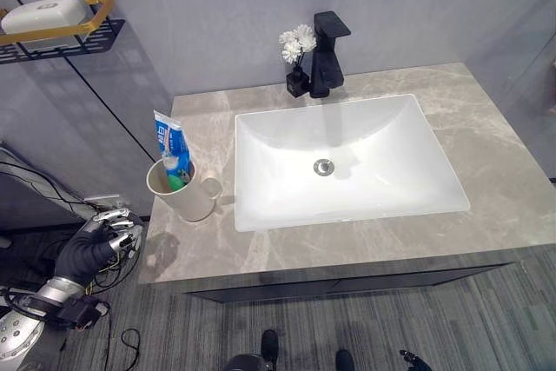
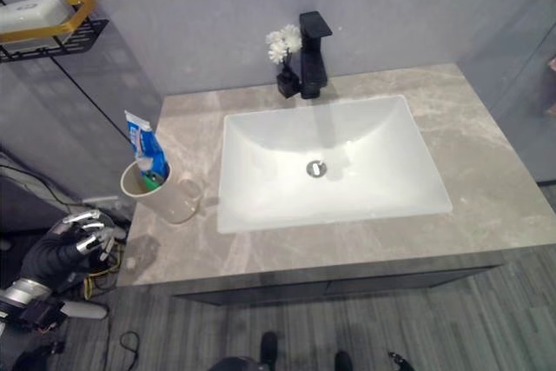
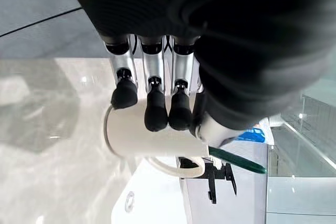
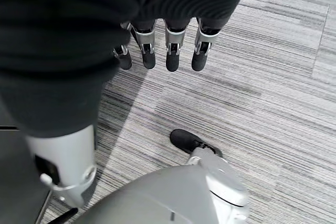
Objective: Put brush and paste in cup on sink, flatten towel.
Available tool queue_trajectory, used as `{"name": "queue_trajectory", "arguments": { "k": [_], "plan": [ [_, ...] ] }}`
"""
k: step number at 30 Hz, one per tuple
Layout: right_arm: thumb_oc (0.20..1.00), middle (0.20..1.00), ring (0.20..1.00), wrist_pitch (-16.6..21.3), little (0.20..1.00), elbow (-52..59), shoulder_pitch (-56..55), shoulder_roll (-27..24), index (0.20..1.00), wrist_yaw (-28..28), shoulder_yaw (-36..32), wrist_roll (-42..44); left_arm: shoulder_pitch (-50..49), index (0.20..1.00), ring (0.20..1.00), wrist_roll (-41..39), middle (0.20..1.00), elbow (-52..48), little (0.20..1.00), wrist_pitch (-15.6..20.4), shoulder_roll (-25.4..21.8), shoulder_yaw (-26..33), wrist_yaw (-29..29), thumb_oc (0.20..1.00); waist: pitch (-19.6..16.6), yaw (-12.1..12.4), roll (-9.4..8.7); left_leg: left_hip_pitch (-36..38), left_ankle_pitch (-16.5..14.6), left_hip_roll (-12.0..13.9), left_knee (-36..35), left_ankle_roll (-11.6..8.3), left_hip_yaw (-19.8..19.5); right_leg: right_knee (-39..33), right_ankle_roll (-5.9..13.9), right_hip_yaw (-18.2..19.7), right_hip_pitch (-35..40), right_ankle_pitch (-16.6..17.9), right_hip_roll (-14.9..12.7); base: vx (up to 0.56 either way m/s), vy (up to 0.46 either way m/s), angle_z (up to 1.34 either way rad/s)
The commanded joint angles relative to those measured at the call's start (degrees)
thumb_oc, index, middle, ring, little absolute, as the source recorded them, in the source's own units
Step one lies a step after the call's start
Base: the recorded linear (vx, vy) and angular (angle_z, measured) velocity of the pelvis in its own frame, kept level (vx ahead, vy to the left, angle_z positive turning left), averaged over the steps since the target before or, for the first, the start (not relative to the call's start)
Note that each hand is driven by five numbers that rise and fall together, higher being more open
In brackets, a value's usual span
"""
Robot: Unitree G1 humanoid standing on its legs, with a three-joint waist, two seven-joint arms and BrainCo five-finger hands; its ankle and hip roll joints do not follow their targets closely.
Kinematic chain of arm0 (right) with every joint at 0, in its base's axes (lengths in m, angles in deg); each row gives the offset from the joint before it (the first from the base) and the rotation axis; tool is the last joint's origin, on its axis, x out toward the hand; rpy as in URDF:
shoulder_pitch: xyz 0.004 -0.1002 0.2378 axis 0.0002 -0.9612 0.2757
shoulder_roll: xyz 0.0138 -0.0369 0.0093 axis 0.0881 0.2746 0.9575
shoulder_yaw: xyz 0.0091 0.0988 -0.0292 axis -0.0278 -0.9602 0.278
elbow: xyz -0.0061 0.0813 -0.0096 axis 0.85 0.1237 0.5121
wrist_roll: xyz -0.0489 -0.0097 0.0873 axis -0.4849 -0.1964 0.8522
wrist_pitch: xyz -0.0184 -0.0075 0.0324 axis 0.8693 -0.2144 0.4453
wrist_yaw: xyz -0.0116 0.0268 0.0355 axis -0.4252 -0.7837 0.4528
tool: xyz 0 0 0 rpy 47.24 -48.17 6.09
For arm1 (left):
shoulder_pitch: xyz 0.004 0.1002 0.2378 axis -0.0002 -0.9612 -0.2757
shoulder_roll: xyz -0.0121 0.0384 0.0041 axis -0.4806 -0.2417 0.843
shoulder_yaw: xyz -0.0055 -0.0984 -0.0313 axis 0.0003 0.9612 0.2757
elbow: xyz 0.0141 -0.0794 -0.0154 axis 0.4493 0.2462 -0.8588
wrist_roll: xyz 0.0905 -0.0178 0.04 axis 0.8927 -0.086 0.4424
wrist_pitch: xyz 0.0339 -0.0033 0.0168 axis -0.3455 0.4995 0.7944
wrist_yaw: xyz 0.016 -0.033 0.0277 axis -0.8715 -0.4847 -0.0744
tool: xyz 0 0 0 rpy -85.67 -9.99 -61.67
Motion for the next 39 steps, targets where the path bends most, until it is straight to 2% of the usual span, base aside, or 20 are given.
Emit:
{"name": "queue_trajectory", "arguments": {
  "k": [1, 6, 9, 27, 39],
  "plan": [
    [1.000, 1.000, 1.000, 0.2, 1.000, 0.6, 1.6, -1.5, 1.000, -1.4, 1.7, -0.2, 1.1, 0.200, 0.200, -3.0, 0.200, -0.4, 0.200, 0.6, -3.1, -1.1, 1.6, 0.200, 0.2, -0.6, -0.35, -6.1, 4.7, 2.0, 1.6, -1.36, -2.0, 4.4, 0.42, -1.8, 2.7, -0.9, 0.7, 0.00, -0.041, 0.18],
    [1.000, 1.000, 1.000, 0.0, 1.000, -0.6, 2.5, -1.4, 1.000, -1.8, 1.0, 1.1, 0.7, 0.200, 0.200, -4.8, 0.200, -0.5, 0.200, -1.9, -7.6, -4.9, 5.1, 0.200, -0.8, -1.4, 0.39, -4.5, 4.6, 2.1, 0.6, -1.39, -1.7, 4.3, 0.40, -1.6, 3.5, -0.9, 0.9, 0.01, -0.010, 0.05],
    [1.000, 1.000, 1.000, 0.0, 1.000, -0.7, 2.8, -1.0, 1.000, -1.5, 1.5, 1.4, 1.2, 0.200, 0.200, -4.0, 0.200, 0.3, 0.200, -2.2, -8.6, -7.5, 5.9, 0.200, -1.1, -1.8, 0.74, -3.7, 4.5, 2.1, 0.3, -1.37, -1.6, 4.4, 0.43, -1.4, 3.7, -1.0, 0.9, 0.00, -0.003, -0.02],
    [1.000, 1.000, 1.000, -0.8, 1.000, -2.9, 0.7, -0.4, 1.000, -1.8, 2.2, 1.6, 6.1, 0.200, 0.200, -0.1, 0.200, 6.6, 0.200, -3.1, -4.8, -17.4, 4.1, 0.200, -1.8, -4.2, 1.34, -0.9, 4.3, 1.3, -2.8, -1.12, -0.4, 3.1, 0.57, -0.7, 4.4, -0.6, 0.5, 0.00, -0.001, -0.01],
    [1.000, 1.000, 1.000, -1.2, 1.000, -1.8, 0.0, 0.3, 1.000, -1.7, 2.4, 1.9, 9.9, 0.200, 0.200, 0.8, 0.200, 8.9, 0.200, -2.3, -2.4, -18.6, 2.5, 0.200, -2.4, -5.2, 0.76, 0.0, 3.9, 1.1, -3.8, -0.87, 0.4, 2.4, 0.95, 0.1, 4.4, 0.0, 0.0, 0.02, 0.007, -0.01]
  ]
}}
